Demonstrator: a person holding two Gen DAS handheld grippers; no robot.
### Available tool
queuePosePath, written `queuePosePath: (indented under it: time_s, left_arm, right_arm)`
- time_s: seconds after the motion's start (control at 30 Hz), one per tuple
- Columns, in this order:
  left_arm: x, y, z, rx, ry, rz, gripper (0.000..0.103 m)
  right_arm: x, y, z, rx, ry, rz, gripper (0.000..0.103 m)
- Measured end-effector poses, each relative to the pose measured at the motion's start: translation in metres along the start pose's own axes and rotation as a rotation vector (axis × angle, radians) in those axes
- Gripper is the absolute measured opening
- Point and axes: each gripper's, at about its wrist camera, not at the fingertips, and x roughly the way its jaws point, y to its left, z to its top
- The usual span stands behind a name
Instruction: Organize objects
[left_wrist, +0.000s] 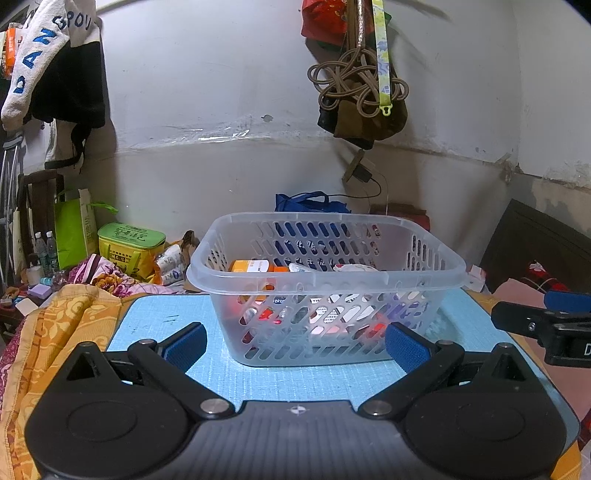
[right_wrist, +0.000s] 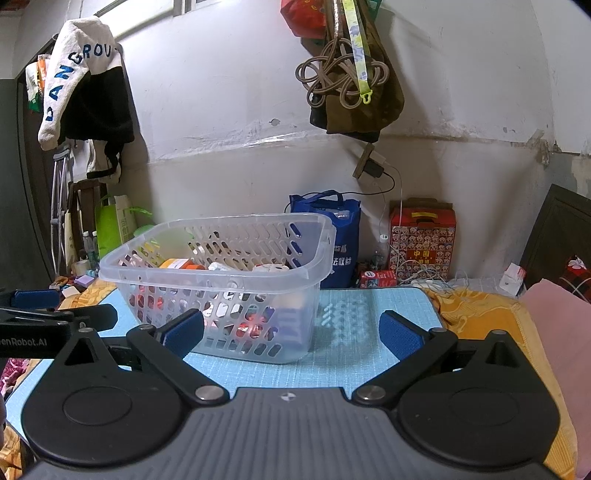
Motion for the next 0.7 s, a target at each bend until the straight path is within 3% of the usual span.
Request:
queuePosePath:
  time_s: [0.7]
  left_arm:
    - [-0.0011, -0.0056, 0.0007, 0.014, 0.004, 0.015, 0.103]
  right_arm:
    - [0.0, 0.0004, -0.0009, -0.012, 0.009, 0.006, 0.103]
